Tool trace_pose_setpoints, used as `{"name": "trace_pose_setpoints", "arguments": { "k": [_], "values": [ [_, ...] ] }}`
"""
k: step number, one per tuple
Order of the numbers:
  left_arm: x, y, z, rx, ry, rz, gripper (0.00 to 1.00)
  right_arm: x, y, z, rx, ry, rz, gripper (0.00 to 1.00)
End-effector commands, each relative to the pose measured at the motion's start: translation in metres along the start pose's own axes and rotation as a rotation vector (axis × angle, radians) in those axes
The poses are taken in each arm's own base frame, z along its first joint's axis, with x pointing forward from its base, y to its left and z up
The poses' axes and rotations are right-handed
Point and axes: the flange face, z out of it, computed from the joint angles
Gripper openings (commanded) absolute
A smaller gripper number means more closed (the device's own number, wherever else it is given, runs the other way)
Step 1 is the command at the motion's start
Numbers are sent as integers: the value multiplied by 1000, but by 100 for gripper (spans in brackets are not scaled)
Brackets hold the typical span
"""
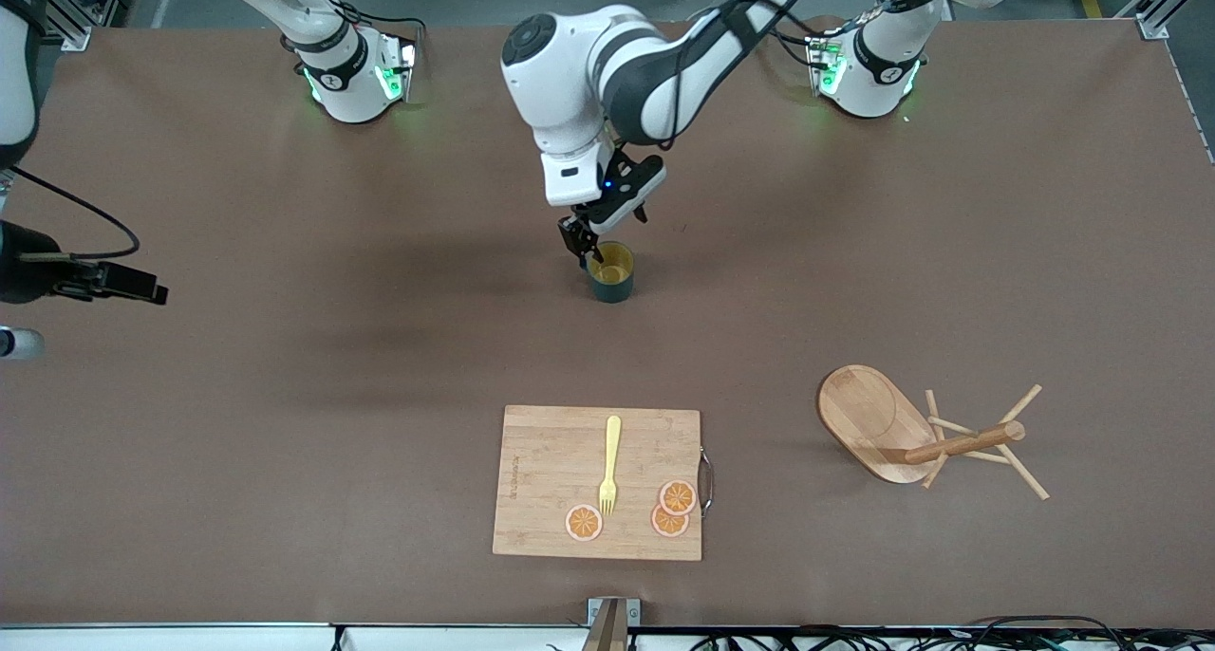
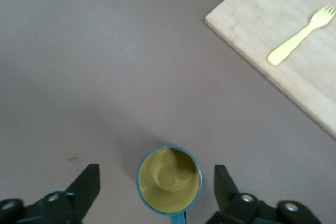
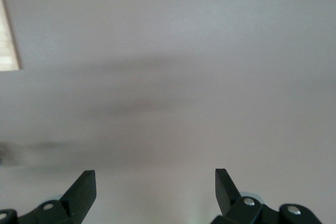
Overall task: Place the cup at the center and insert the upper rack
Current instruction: 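Grasp the teal mug handle with the left gripper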
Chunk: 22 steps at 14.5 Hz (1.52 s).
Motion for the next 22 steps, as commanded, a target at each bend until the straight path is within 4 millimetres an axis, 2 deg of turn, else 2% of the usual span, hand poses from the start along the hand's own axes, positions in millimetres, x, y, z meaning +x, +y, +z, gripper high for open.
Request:
{"name": "trace_pose_setpoints", "arguments": {
  "k": [1,3,5,9,13,16,19,22],
  "values": [
    [-24,18,1,-38,35,-21,88,-4,2,-11,-65,-18,-53,100],
    [-43,30,5,-54,24,-81,88,-7,9,-16,-72,-27,-89,100],
    [-60,28,13,-47,37,-98,88,-8,28,-18,-58,-19,-62,100],
    [-85,27,29,-47,82,-139,88,-7,26,-18,-58,-17,-62,100],
    [-110,35,57,-65,134,-136,88,-7,15,-17,-53,-22,-73,100],
    [-117,33,65,-55,149,-127,87,-11,16,-14,-46,-43,-74,100],
    [-118,32,68,-46,153,-129,87,-25,15,-23,-43,-50,-78,100],
    [-124,30,84,-29,160,-125,85,-41,16,-36,-41,-30,-78,100]
  ]
}}
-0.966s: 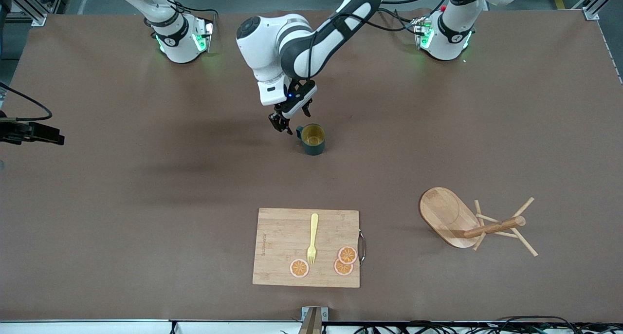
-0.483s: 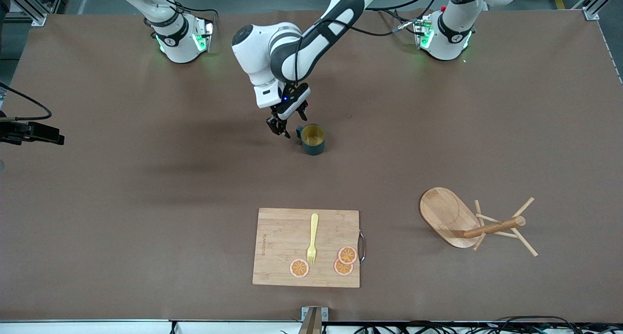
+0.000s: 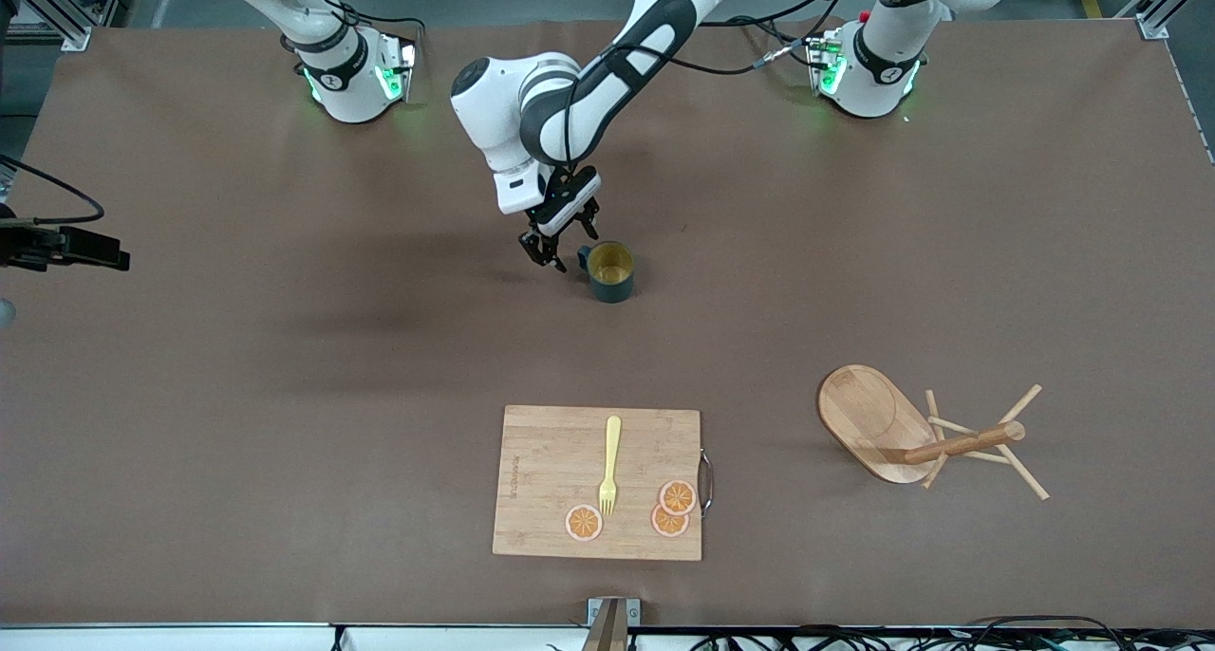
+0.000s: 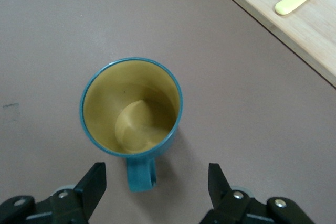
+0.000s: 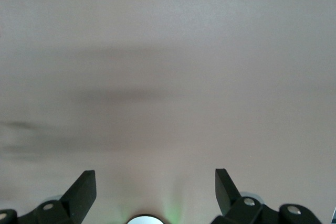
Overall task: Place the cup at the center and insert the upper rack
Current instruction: 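Grasp the teal mug handle with the left gripper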
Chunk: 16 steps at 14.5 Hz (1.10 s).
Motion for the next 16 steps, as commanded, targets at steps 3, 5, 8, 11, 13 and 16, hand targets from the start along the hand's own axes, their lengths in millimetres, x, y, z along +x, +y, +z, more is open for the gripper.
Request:
{"name": "trace_pose_setpoints", "arguments": {
  "k": [3,5,8,11,13,16],
  "values": [
    [-11,0,16,8,29,-4,79,-44,-1,-16,7,22,-8,100],
    [-12,0,21,12,31,-3,76,-55,-3,-26,6,45,-12,100],
    [-15,-1,25,18,31,1,68,-70,-1,-43,4,78,-11,100],
    [-18,-3,32,27,35,6,56,-88,1,-62,-6,115,-6,100],
    [-20,-3,36,29,36,6,52,-88,2,-62,-6,114,-5,100],
    [-21,-1,35,8,24,-38,45,-87,-1,-58,-5,107,-10,100]
  ]
}}
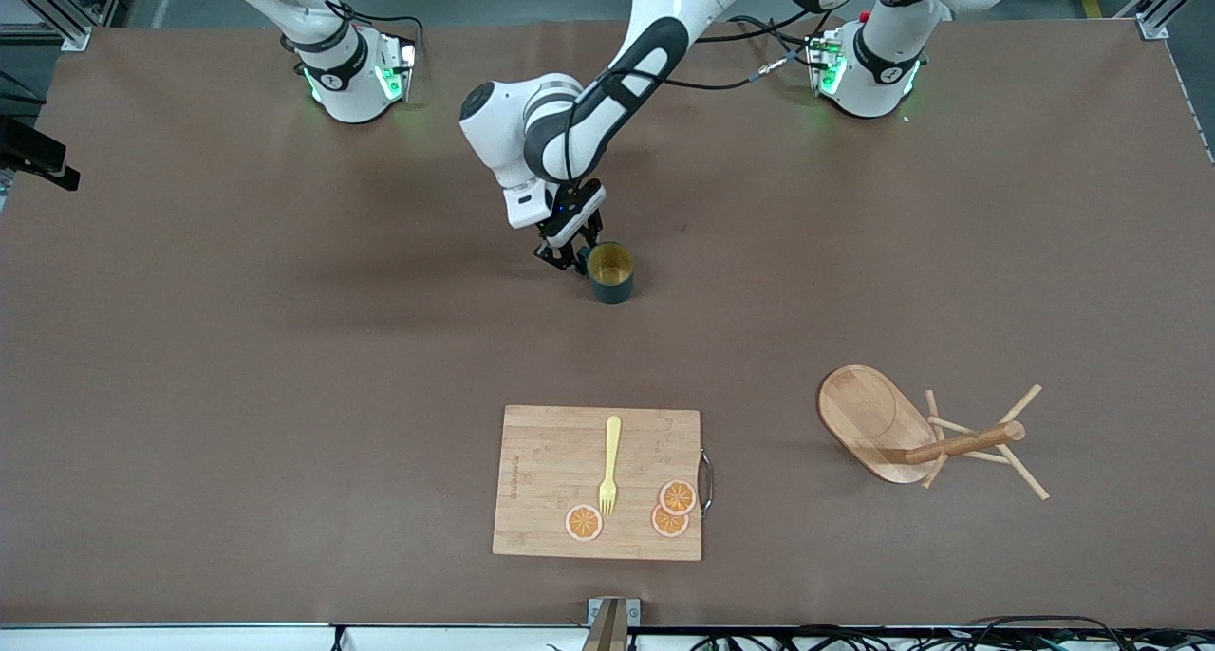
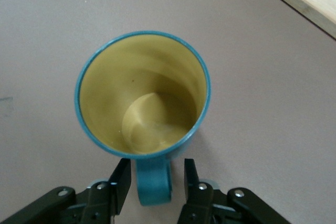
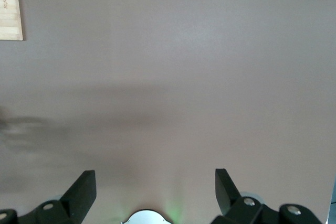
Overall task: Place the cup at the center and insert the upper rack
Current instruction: 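Lift the teal mug and carry it toward the wooden stand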
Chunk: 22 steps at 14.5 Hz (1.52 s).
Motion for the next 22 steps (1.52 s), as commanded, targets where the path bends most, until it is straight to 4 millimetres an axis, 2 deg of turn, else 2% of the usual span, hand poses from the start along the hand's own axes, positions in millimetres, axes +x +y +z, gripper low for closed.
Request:
{"name": "trace_pose_setpoints", "arguments": {
  "k": [1,5,6,8,9,12,14,16,18,20,22],
  "values": [
    [-4,4,-2,-27,6,-24,42,-6,0,4,-7,1,-12,100],
    [-5,4,0,-24,4,-13,8,-6,-3,4,-6,0,-17,100],
    [-4,4,-3,-26,0,-5,3,-6,-6,4,-6,-2,-21,100],
    [9,9,-19,-39,-12,5,1,-8,-12,3,-7,0,-33,100],
    [26,15,-36,-51,-26,3,0,-9,-12,4,-7,0,-34,100],
    [109,37,-81,-47,-163,-38,0,-9,-13,3,-5,2,-34,100],
    [181,46,-113,-72,-247,-60,0,-9,-16,3,-4,2,-39,100],
    [256,49,-129,-75,-350,-80,0,-10,-16,3,-4,2,-40,100],
    [326,50,-135,-103,-455,-65,0,-11,-15,2,-2,4,-37,100],
    [397,43,-130,-117,-547,-76,0,-11,-15,2,2,6,-37,100],
    [453,36,-119,-150,-623,-87,0,-10,-17,0,11,17,-39,100]
  ]
}}
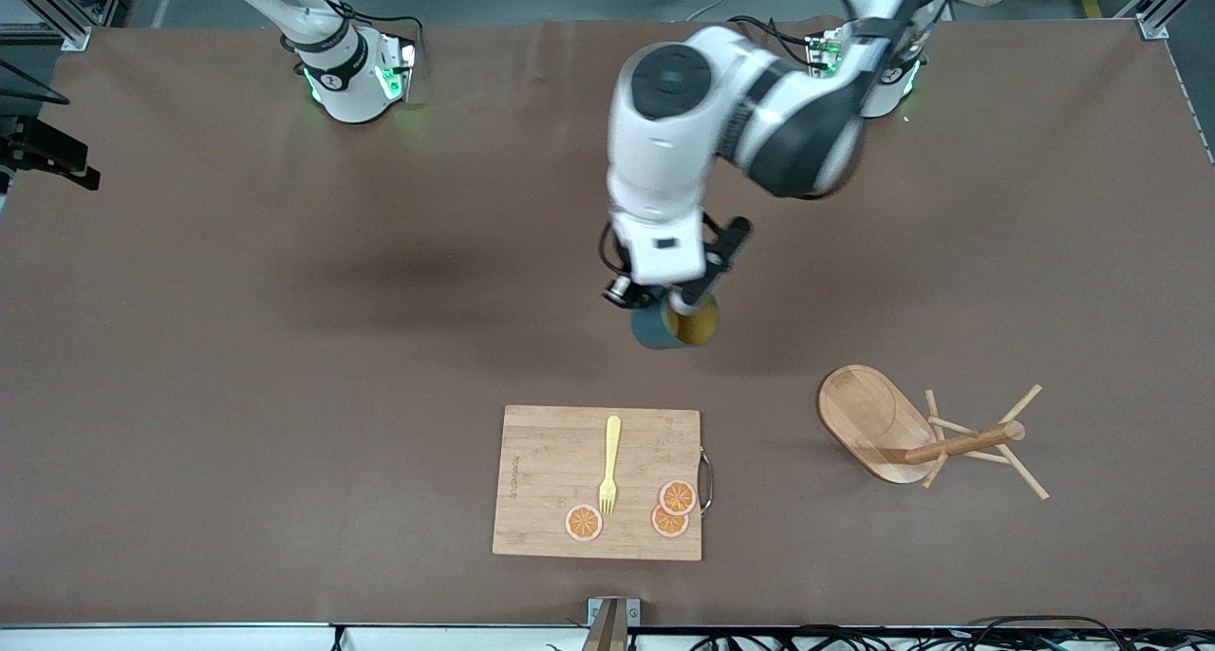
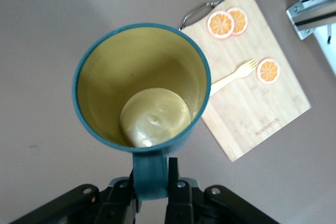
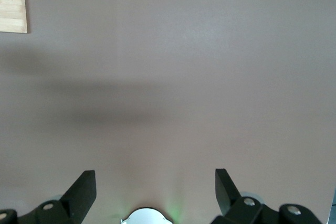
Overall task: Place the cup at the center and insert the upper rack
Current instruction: 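Lift the teal mug and carry it toward the wooden stand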
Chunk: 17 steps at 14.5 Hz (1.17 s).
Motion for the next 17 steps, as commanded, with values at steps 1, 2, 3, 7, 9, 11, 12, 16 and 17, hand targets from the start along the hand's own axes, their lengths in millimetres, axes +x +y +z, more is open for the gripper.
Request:
{"name": "trace_pose_setpoints", "arguments": {
  "k": [1,2,3,7,9,11,12,16,17],
  "values": [
    [69,-10,-24,-29,-112,-15,0,-9,-5,-3,29,23,-12,100],
    [100,-14,-28,-43,-158,-28,0,-10,-3,-4,45,26,-7,100],
    [131,-20,-31,-50,-211,-35,0,-11,3,-4,47,27,5,100],
    [242,-48,-45,-181,-418,-39,1,-16,3,-9,50,27,24,100],
    [278,-59,-44,-231,-451,-34,1,-17,3,-8,51,19,30,100],
    [306,-69,-44,-281,-487,-40,1,-17,2,-9,52,20,36,100],
    [318,-72,-39,-308,-529,-70,1,-16,-3,-9,51,18,54,100],
    [367,-88,-12,-417,-769,-208,1,-16,-5,-10,49,21,59,100],
    [377,-96,-5,-439,-820,-190,1,-17,-3,-10,50,21,59,100]
  ]
}}
